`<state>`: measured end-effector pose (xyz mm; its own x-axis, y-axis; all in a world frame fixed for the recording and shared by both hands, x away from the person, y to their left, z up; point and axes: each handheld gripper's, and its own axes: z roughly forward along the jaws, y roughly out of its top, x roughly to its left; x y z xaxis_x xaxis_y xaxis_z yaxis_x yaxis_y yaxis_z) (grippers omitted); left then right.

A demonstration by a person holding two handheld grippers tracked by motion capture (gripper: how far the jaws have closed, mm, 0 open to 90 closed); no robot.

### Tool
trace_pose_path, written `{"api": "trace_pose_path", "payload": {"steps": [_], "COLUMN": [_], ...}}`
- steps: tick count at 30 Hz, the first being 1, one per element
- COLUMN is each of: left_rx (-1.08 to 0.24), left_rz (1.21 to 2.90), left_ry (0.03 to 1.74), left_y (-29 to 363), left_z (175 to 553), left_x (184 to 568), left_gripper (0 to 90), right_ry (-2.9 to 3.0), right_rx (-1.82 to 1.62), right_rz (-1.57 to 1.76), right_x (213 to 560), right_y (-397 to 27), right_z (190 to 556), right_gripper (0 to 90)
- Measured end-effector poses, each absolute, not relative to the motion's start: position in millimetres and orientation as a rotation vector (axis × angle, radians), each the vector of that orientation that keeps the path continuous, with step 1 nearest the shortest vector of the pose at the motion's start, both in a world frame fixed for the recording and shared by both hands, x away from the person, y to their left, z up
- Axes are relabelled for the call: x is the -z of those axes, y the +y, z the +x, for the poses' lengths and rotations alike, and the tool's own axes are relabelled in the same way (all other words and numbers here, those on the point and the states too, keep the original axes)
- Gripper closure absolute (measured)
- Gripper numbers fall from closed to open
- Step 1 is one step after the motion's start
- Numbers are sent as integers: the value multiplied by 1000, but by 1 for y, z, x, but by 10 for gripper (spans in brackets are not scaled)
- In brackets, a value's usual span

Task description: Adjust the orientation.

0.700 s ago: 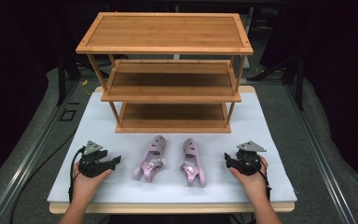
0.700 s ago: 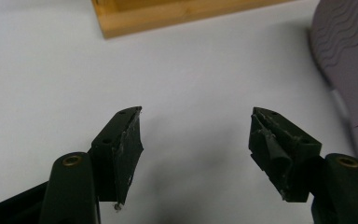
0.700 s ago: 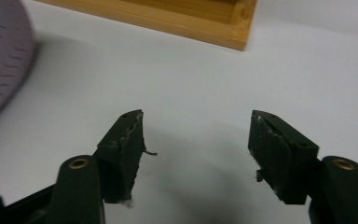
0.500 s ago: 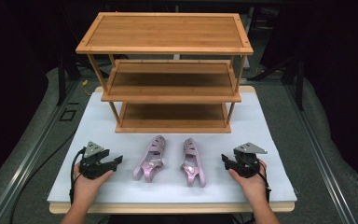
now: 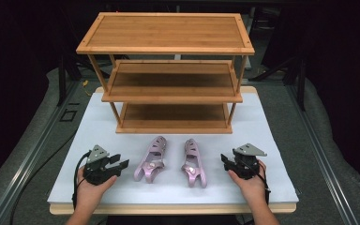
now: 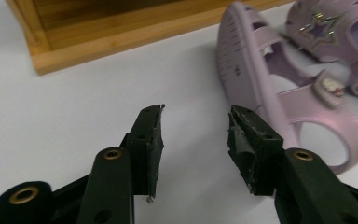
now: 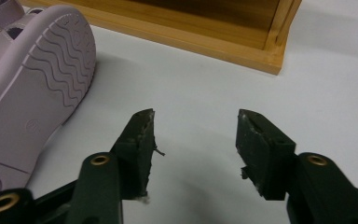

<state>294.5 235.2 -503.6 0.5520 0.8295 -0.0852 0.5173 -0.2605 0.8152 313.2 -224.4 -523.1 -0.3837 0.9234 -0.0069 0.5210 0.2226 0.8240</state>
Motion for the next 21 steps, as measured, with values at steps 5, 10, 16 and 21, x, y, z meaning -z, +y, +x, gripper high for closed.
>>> {"api": "trace_pose_path", "payload": {"steps": [5,10,16,21], "left_rx": [-430,-411,-403,-429], "left_rz": [1947,1992,2036,2034], "left_ry": [1029,963,939,952], "left_y": [228,212,200,202], "left_z": [290,285,285,286], "left_x": [498,495,500,501], "left_gripper": [694,812,854,849], "right_ry": [1981,1975,1977,1979], "right_rx": [-1065,-1092,-1096,-1101], "right_rz": [1342,1360,1361,1374], "right_x": [523,524,524,525], "right_y": [-227,-230,-229,-230], "right_z": [314,315,315,316], "right_gripper": [523,527,525,520]}}
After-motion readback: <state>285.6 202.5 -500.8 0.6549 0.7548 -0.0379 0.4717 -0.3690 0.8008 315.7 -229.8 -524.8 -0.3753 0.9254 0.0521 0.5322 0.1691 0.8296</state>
